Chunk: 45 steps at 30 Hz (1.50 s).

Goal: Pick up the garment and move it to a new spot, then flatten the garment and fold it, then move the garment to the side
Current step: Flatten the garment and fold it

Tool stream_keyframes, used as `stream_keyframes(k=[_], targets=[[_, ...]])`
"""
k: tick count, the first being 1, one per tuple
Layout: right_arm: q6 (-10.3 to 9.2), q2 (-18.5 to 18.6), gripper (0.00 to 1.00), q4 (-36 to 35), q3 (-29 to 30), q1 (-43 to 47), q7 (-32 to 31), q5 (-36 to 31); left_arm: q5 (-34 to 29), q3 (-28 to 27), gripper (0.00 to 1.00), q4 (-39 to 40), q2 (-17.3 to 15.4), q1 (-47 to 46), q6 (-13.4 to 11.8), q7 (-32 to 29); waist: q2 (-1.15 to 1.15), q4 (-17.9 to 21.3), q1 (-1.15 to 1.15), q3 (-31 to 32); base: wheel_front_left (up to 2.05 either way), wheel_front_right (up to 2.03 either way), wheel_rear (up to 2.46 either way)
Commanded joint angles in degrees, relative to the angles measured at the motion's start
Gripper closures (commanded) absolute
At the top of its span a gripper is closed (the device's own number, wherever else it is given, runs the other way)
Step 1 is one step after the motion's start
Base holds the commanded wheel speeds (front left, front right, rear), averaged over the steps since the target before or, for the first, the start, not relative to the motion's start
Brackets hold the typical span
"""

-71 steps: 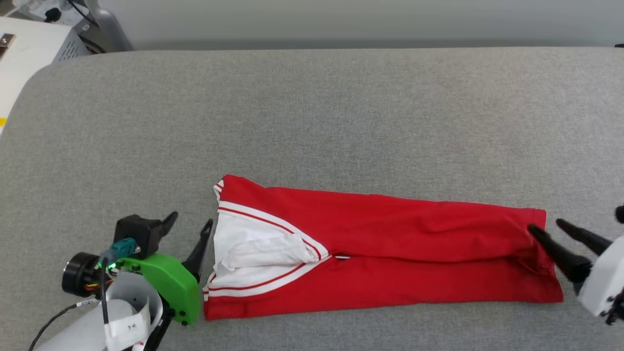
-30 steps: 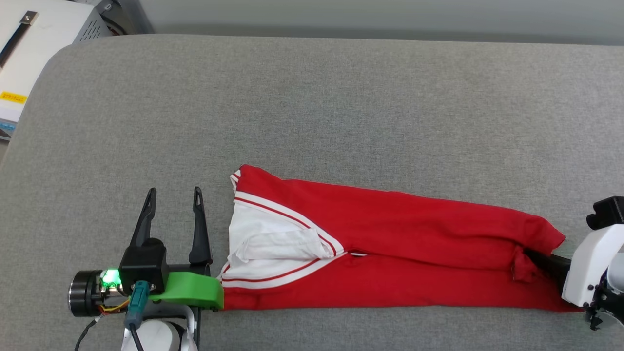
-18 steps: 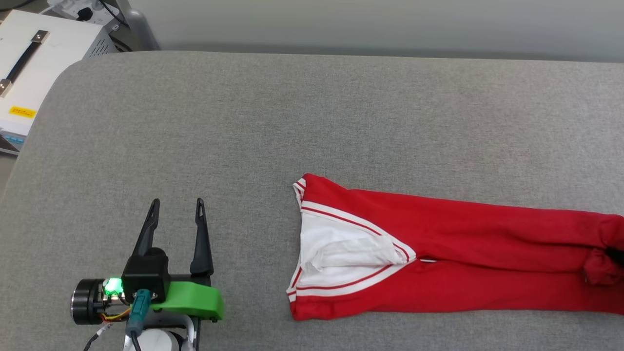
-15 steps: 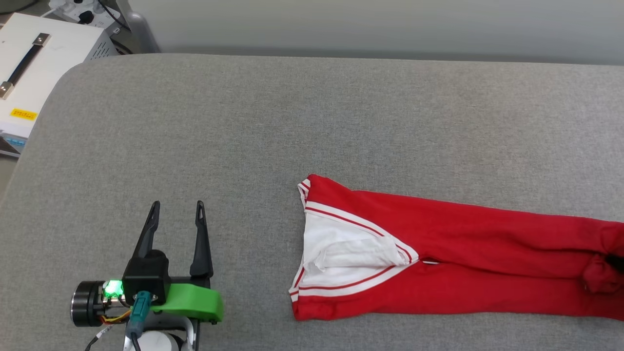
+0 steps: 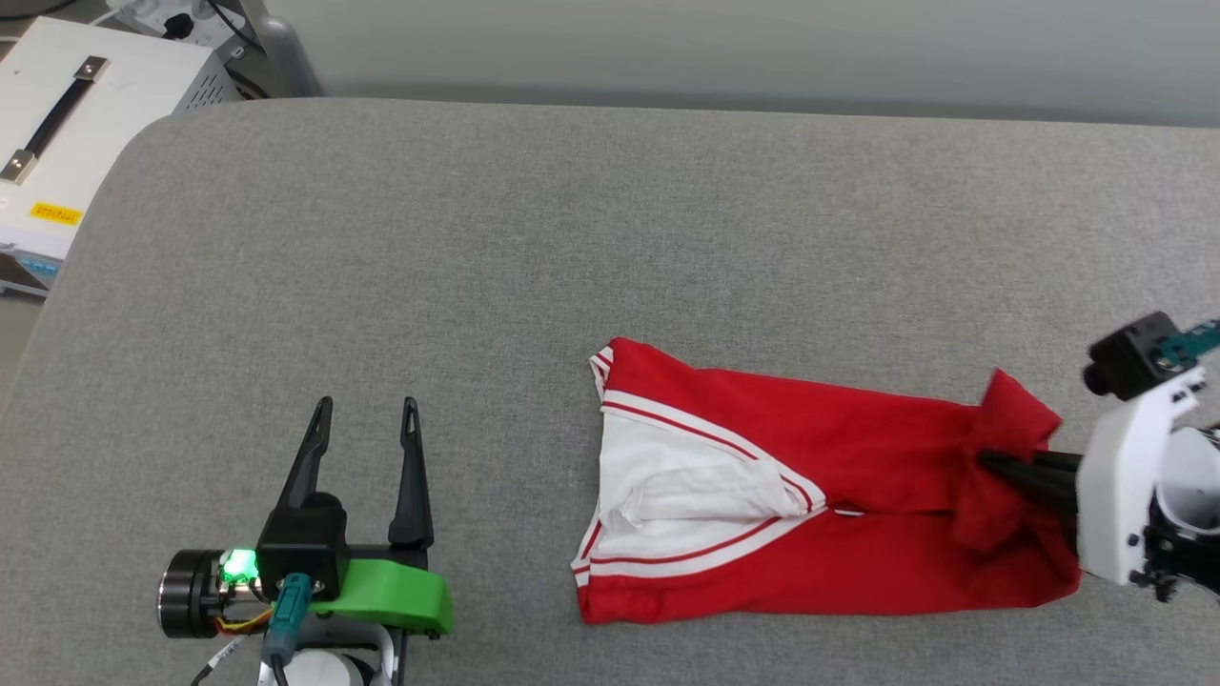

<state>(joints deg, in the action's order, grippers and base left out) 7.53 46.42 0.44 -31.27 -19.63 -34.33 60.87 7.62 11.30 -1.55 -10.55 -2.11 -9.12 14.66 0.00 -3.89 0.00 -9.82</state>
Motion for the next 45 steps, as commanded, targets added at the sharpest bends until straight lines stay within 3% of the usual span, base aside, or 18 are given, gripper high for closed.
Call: stream_keyframes(k=[1, 6, 15, 21, 27, 28, 29, 30, 38, 41, 45], targets=[[-0.04, -1.7, 1.00, -1.2, -1.0, -2.3, -1.0, -1.0, -0.9, -0.3, 0.00, -0.1, 0.5, -0.1, 0.5, 0.3, 0.00, -0.6, 0.00, -0.9, 0.00, 0.00, 0.00], [-0.04, -8.4, 1.00, -1.5, -5.5, -9.1, -3.7, -4.9, -1.6, -0.7, 0.00, -0.2, 1.8, -1.6, 1.4, 0.3, 0.00, -1.6, 0.00, -2.9, 0.00, 0.00, 0.00], [-0.04, -20.3, 1.00, 6.5, -13.7, -17.9, -2.3, -6.5, -2.7, -1.9, 0.00, -0.8, 3.3, -3.3, 2.7, 0.3, 0.00, -2.9, 0.00, -5.6, 0.00, 0.00, 0.00], [-0.04, -25.7, 1.00, 15.9, -18.0, -20.1, 1.7, -7.8, -3.3, -2.5, 0.00, -1.2, 4.1, -4.7, 3.5, 0.3, 0.00, -3.3, 0.00, -7.2, 0.00, 0.00, 0.00], [-0.04, -27.7, 1.00, 23.3, -21.5, -19.5, 7.5, -8.4, -3.7, -3.0, 0.00, -1.8, 4.9, -5.3, 4.1, 0.3, 0.00, -3.2, 0.00, -7.4, 0.00, 0.00, 0.00], [-0.04, -27.7, 0.89, 23.4, -21.8, -19.5, 8.5, -8.0, -3.7, -3.2, 0.00, -1.9, 4.9, -5.2, 4.1, 0.3, 0.00, -3.0, 0.00, -7.1, 0.00, 0.00, 0.00], [-0.04, -27.3, 0.41, 23.2, -22.3, -19.7, 9.8, -8.1, -3.8, -3.4, 0.00, -2.0, 5.0, -5.0, 4.2, 0.3, 0.00, -2.7, 0.00, -6.7, 0.00, 0.00, 0.00], [-0.04, -26.8, 0.00, 22.9, -22.6, -19.9, 11.0, -8.3, -3.8, -3.7, 0.00, -2.2, 5.0, -4.7, 4.2, 0.3, 0.00, -2.5, 0.00, -6.3, 0.00, 0.00, 0.00], [-0.04, -19.4, 0.00, 14.7, -19.6, -19.5, 24.2, -9.8, -4.3, -5.8, 0.00, -2.3, 4.4, -2.4, 4.7, 0.3, 0.00, 0.2, 0.00, -2.0, 0.00, 0.00, 0.00], [-0.04, -16.8, 0.00, 13.4, -14.6, -18.5, 31.1, -13.9, -4.4, -6.4, 0.00, -2.0, 4.3, -1.8, 4.8, 0.3, 0.00, 1.2, 0.00, -0.8, 0.00, 0.00, 0.00], [-0.04, -15.9, 0.00, 14.0, -6.2, -15.7, 39.4, -21.4, -4.4, -7.1, 0.00, -1.2, 4.3, -0.6, 4.9, 0.3, 0.00, 2.6, 0.00, 0.8, 0.00, 0.00, 0.00]])
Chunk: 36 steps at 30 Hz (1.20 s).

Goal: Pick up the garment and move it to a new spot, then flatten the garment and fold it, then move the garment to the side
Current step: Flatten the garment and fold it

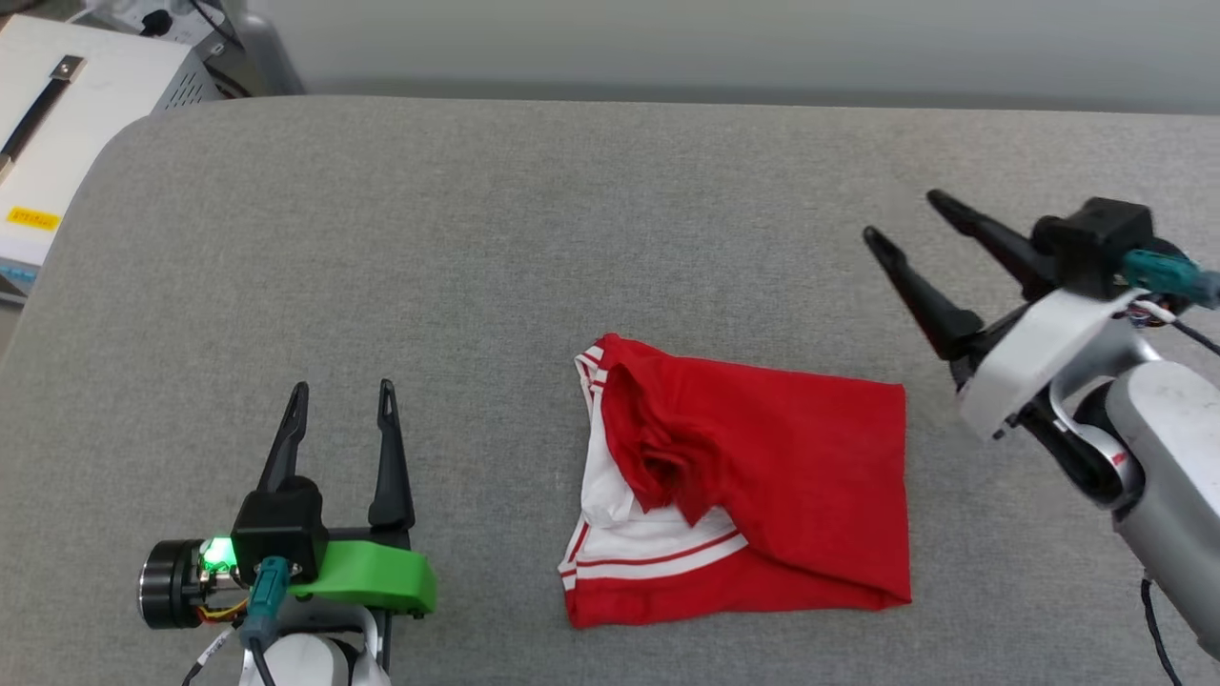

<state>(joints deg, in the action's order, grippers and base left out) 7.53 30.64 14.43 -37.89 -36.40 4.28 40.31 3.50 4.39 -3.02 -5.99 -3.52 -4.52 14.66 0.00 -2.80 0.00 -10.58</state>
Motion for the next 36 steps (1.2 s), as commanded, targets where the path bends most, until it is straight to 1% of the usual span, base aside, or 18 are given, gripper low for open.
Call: stream_keyframes(k=[1, 3, 7, 13, 17, 21, 27, 31, 36], targets=[[-0.04, -0.4, 0.00, 0.2, 2.3, 2.0, 2.5, -2.7, -0.2, -0.4, 0.00, 0.5, -0.2, 1.1, 0.3, 0.3, 0.00, 1.9, 0.00, 1.8, 0.00, 0.00, 0.00], [-0.04, -1.8, 0.00, 0.7, 7.2, 4.8, 5.9, -6.0, -0.2, -0.7, 0.00, 1.0, -0.2, 1.7, 0.4, 0.3, 0.00, 2.6, 0.00, 2.6, 0.00, 0.00, 0.00], [-0.04, -4.9, 0.00, 0.2, 16.1, 10.4, 9.1, -12.7, -0.3, -0.7, 0.00, 1.7, -0.1, 2.8, 0.7, 0.3, 0.00, 3.5, 0.00, 3.8, 0.00, 0.00, 0.00], [-0.04, -11.3, 0.00, -3.8, 27.5, 19.8, 10.4, -19.2, -0.4, -0.7, 0.00, 2.3, -0.1, 4.2, 1.2, 0.3, 0.00, 4.2, 0.00, 4.8, 0.00, 0.00, 0.00], [-0.04, -15.3, 0.00, -7.3, 32.1, 26.0, 10.6, -22.1, -0.3, -0.8, 0.00, 2.4, -0.2, 5.1, 1.5, 0.3, 0.00, 4.3, 0.00, 5.3, 0.00, 0.00, 0.00], [-0.04, -18.2, 0.00, -9.7, 33.7, 31.1, 10.6, -23.9, -0.2, -0.6, 0.00, 2.1, -0.2, 5.9, 1.7, 0.3, 0.00, 4.1, 0.00, 5.8, 0.00, 0.00, 0.00], [-0.04, -21.3, 0.00, -12.0, 34.9, 36.2, 10.5, -25.3, -0.3, 0.0, 0.00, 1.5, -0.1, 6.5, 2.1, 0.3, 0.00, 3.4, 0.00, 6.3, 0.00, 0.00, 0.00], [-0.04, -22.6, 0.00, -12.5, 35.8, 38.4, 10.3, -26.2, -0.4, 0.1, 0.00, 1.2, -0.1, 6.7, 1.9, 0.3, 0.00, 3.1, 0.00, 6.5, 0.00, 0.00, 0.00], [-0.04, -23.1, 0.00, -12.8, 36.3, 39.1, 9.9, -27.2, -0.4, 0.2, 0.00, 0.9, 0.0, 6.7, 1.9, 0.3, 0.00, 2.7, 0.00, 6.5, 0.00, 0.00, 0.00]])
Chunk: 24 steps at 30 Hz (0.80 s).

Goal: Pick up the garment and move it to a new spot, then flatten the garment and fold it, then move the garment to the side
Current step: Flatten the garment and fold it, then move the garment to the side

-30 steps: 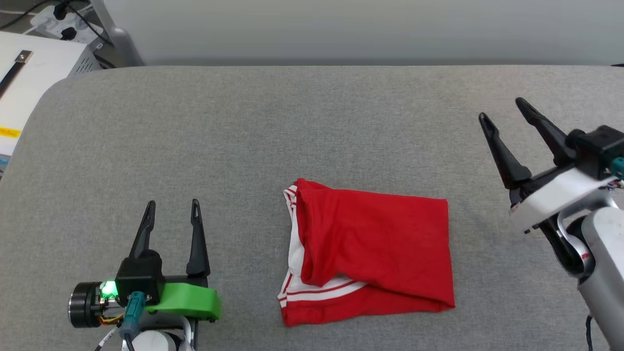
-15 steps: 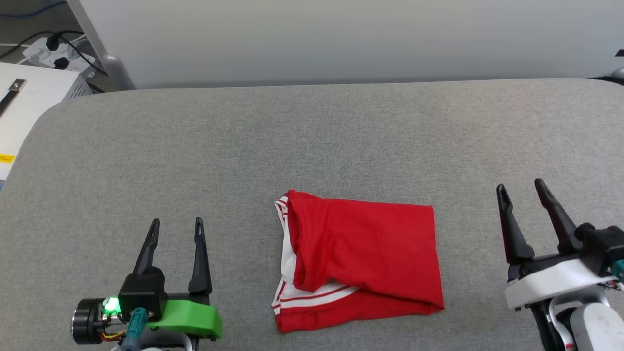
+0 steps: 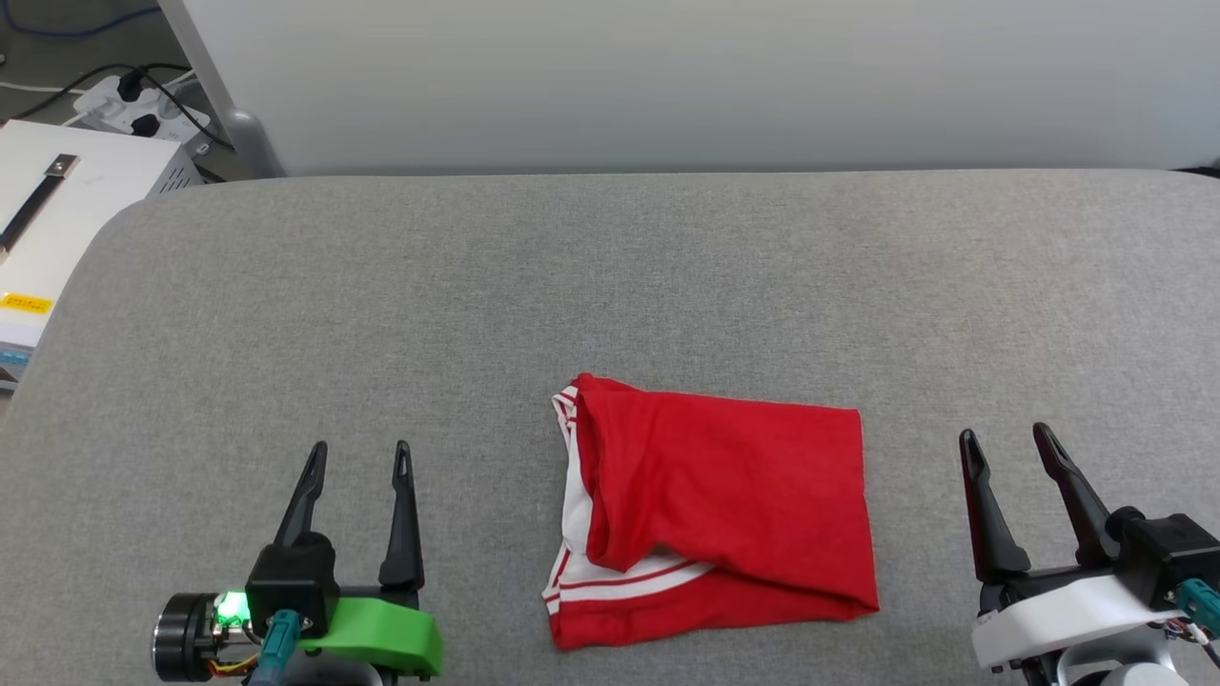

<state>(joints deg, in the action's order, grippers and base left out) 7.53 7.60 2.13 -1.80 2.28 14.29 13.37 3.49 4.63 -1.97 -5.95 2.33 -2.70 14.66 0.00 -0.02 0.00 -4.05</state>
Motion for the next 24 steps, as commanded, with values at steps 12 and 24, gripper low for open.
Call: stream_keyframes(k=[12, 24], targets=[[-0.04, 10.8, 0.00, -2.6, -4.1, -13.9, -9.3, 2.5, -0.3, 0.0, 0.00, 0.1, 0.1, -1.3, -0.2, 0.3, 0.00, -0.6, 0.00, -2.9, 0.00, 0.00, 0.00], [-0.04, 23.7, 0.00, 1.9, -15.8, -23.0, -44.8, 29.1, -0.7, 0.8, 0.00, 0.4, 0.5, -4.4, 0.0, 0.3, 0.00, -2.4, 0.00, -7.3, 0.00, 0.00, 0.00]])
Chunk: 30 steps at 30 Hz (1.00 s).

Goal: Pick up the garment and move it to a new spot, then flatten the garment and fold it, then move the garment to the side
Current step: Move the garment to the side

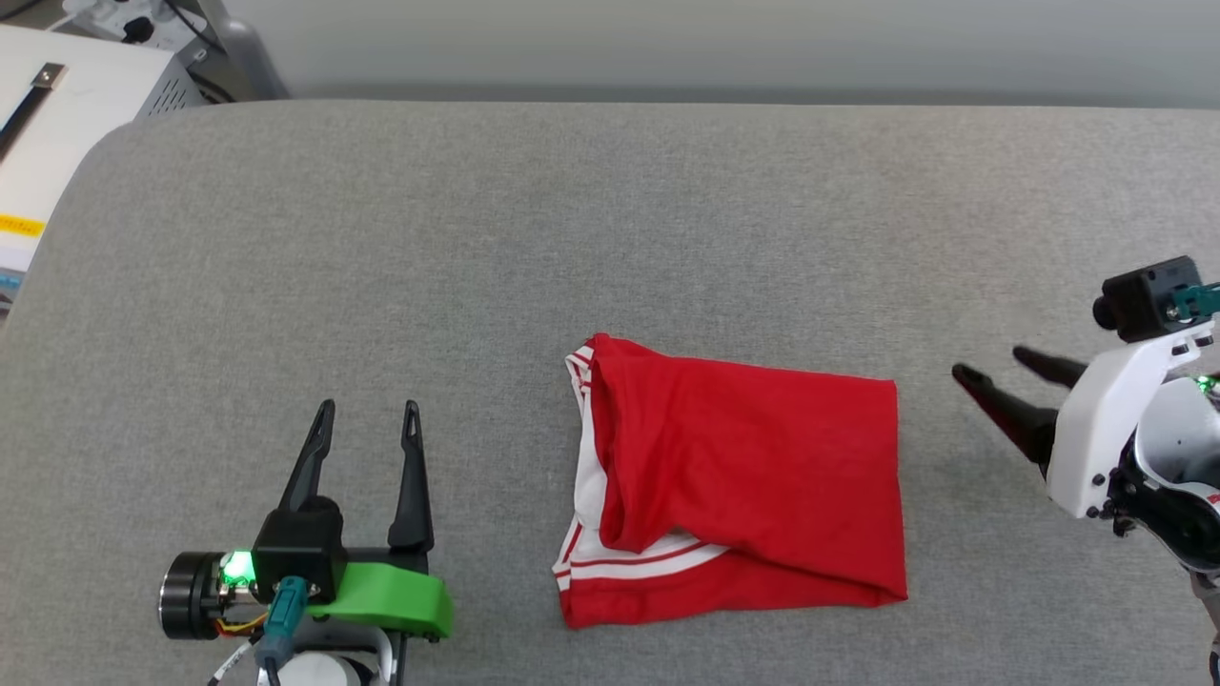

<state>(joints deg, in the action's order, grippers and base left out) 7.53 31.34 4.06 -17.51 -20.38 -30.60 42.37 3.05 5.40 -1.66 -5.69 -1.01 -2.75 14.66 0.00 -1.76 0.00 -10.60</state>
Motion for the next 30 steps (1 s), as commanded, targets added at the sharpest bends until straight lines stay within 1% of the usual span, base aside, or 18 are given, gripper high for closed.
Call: stream_keyframes(k=[1, 5, 9, 13, 16, 20, 21, 22, 23, 27, 30], targets=[[-0.04, 0.0, 0.00, 0.6, -0.2, -0.1, -1.4, 1.9, -0.3, 0.1, 0.00, 0.1, 0.3, -1.3, 0.1, 0.3, 0.00, -0.9, 0.00, -1.0, 0.00, 0.00, 0.00], [-0.04, -1.0, 0.00, 2.5, -1.0, 1.7, -6.3, 8.2, -0.4, 0.9, 0.00, -0.1, 0.7, -2.5, 0.3, 0.3, 0.00, -2.4, 0.00, -2.7, 0.00, 0.00, 0.00], [-0.04, -2.3, 0.00, 3.5, -2.8, 2.5, -8.0, 10.7, -0.4, 1.2, 0.00, -0.2, 0.8, -3.6, 0.5, 0.3, 0.00, -3.5, 0.00, -4.2, 0.00, 0.00, 0.00], [-0.04, -3.9, 0.00, 5.5, -4.6, 2.3, -7.6, 11.2, -0.5, 1.3, 0.00, -0.4, 0.9, -4.5, 0.7, 0.3, 0.00, -4.4, 0.00, -5.7, 0.00, 0.00, 0.00], [-0.04, -5.0, 0.00, 7.9, -7.1, 2.2, -7.6, 11.2, -0.5, 1.4, 0.00, -0.7, 1.0, -5.1, 0.9, 0.3, 0.00, -4.8, 0.00, -6.4, 0.00, 0.00, 0.00], [-0.04, -5.3, 0.00, 9.0, -9.9, 1.9, -5.7, 11.1, -0.4, 1.5, 0.00, -1.2, 1.1, -5.7, 1.0, 0.3, 0.00, -5.2, 0.00, -6.7, 0.00, 0.00, 0.00], [-0.04, -5.2, 0.60, 8.8, -10.5, 1.7, -4.8, 11.0, -0.4, 1.4, 0.00, -1.3, 1.1, -5.8, 0.9, 0.3, 0.00, -5.2, 0.00, -6.6, 0.00, 0.00, 0.00], [-0.04, -4.9, 0.84, 8.6, -11.0, 1.2, -3.6, 10.8, -0.4, 1.2, 0.00, -1.4, 1.1, -5.7, 0.9, 0.3, 0.00, -5.1, 0.00, -6.3, 0.00, 0.00, 0.00], [-0.04, -4.6, 1.00, 8.3, -11.5, 0.8, -2.7, 10.6, -0.3, 1.1, 0.00, -1.5, 1.1, -5.6, 0.9, 0.3, 0.00, -5.0, 0.00, -6.0, 0.00, 0.00, 0.00], [-0.04, -2.1, 1.00, 6.1, -13.7, -1.5, 1.3, 9.0, -0.3, 0.8, 0.00, -2.1, 1.1, -4.9, 1.0, 0.3, 0.00, -4.0, 0.00, -4.2, 0.00, 0.00, 0.00], [-0.04, 0.0, 1.00, 3.3, -15.0, -3.2, 3.5, 8.3, -0.3, 0.4, 0.00, -1.9, 1.1, -4.1, 0.9, 0.3, 0.00, -2.3, 0.00, -2.8, 0.00, 0.00, 0.00]])
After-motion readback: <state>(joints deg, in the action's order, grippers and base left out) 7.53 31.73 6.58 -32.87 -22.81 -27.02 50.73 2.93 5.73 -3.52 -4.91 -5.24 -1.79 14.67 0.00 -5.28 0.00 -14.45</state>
